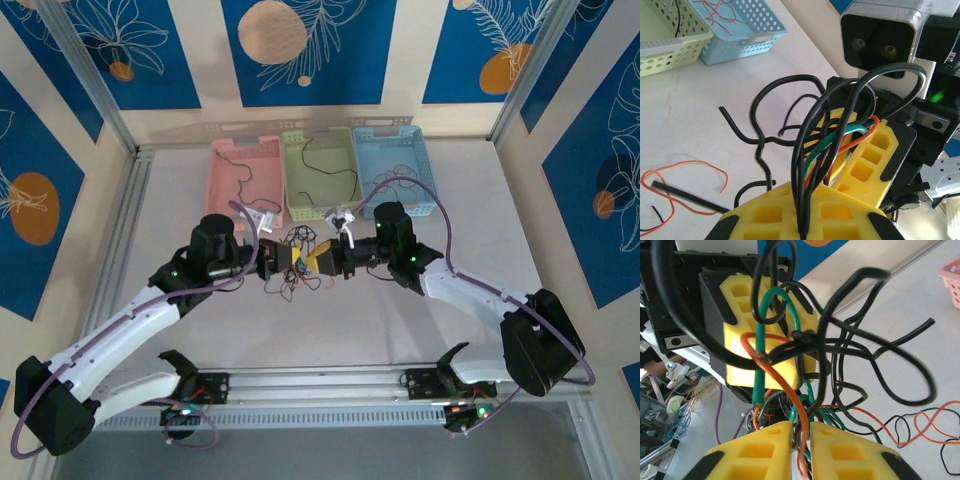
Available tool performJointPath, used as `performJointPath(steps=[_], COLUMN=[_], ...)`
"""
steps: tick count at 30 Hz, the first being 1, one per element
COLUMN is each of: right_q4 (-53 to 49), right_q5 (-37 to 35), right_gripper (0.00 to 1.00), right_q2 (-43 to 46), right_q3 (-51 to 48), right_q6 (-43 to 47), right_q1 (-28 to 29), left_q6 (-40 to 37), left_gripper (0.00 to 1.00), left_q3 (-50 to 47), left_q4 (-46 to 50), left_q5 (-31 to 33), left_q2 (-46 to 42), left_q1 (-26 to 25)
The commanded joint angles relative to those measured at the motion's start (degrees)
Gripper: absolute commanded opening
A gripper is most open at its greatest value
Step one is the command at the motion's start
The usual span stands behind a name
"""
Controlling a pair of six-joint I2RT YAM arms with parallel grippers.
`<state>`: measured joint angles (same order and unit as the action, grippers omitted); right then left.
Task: Untangle the cables
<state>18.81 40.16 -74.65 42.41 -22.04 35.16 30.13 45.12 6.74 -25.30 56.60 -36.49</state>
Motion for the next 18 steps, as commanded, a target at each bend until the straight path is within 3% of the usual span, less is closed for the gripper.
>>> performJointPath(steps=[1, 3, 5, 8, 13, 18], right_q4=[-0.9, -1.6, -2.8, -4.9, -4.6, -3.5], right_q5=[0.8, 0.8, 1.9, 3.0, 3.7, 3.8], right_gripper=[0.20, 0.36, 0.44, 0.43, 0.31, 0.32], right_q2=[0.7, 1.3, 1.7, 2.4, 2.9, 1.7], right_q3=[1.6, 1.6, 1.7, 2.0, 1.6, 1.7], right_q6=[1.5, 2.1, 3.1, 4.6, 4.5, 3.5], right_q1=[0.2, 0.2, 0.1, -0.2, -1.0, -0.8], left_q6=[0.3, 0.3, 0.2, 0.2, 0.1, 0.2], left_gripper=[0.00, 0.00, 0.00, 0.00, 0.00, 0.00], left_q3=[-0.2, -0.1, 0.0, 0.2, 0.4, 0.3], left_q4=[-0.3, -0.2, 0.0, 0.3, 0.9, 0.5], left_q5=[-0.6, -0.5, -0.4, -0.4, -0.2, -0.7], left_q2=[-1.3, -1.3, -1.4, -1.9, -2.6, -2.3], left_q1=[0.5, 0.5, 0.5, 0.5, 0.5, 0.5])
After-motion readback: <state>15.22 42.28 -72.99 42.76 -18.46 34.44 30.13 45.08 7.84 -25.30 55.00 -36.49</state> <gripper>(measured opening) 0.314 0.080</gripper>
